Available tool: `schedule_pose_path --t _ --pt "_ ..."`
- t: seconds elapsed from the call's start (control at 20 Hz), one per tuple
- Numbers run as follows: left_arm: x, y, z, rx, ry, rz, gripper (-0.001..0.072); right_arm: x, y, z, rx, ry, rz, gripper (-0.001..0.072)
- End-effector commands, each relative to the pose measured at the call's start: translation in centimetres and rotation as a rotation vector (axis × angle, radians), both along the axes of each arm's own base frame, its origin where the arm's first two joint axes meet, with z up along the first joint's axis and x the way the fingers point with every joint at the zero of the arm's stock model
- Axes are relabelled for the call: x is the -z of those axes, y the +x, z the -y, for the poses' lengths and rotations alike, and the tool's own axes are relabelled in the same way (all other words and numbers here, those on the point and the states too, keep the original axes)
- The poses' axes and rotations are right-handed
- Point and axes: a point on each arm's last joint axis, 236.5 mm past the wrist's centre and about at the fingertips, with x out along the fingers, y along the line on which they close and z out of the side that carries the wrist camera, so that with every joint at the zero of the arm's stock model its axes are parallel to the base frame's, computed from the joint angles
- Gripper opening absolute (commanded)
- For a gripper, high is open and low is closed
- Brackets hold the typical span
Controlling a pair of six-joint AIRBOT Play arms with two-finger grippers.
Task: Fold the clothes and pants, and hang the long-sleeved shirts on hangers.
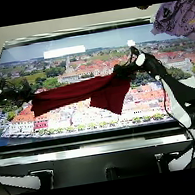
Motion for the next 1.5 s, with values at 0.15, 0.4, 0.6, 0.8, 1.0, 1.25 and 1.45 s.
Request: schedule_pose_path --t 0.15,0.4,0.6,0.8,1.0,1.25,1.45 --pt "-4.4 0.1 -3.8 0.008 -0.003 0.031 0.0716 -3.9 -1.5 2.9 -0.036 0.064 -0.017 0.0483" --pt "-8.4 -7.3 -8.6 -0.015 0.027 -0.012 0.0716 -7.1 -7.0 12.7 -0.123 0.025 -0.064 0.0484" --pt "-6.8 -12.2 -7.7 -0.069 -0.014 -0.069 0.0716 -2.2 -11.7 10.0 -0.168 0.230 -0.158 0.0478" --pt "-4.6 -14.6 -5.6 -0.063 -0.050 -0.126 0.0716 1.2 -12.0 7.4 -0.109 0.305 -0.118 0.0477" --pt "-3.1 -14.8 -4.5 -0.073 -0.073 -0.138 0.0715 3.3 -11.0 5.2 -0.114 0.257 -0.087 0.0477" --pt "-3.0 -14.1 -3.6 -0.083 -0.083 -0.127 0.0715 5.7 -10.0 2.1 -0.108 0.248 -0.075 0.0325" --pt "-2.7 -14.1 -3.7 -0.073 -0.073 -0.121 0.0715 5.6 -9.8 2.5 -0.111 0.222 -0.061 0.0024"
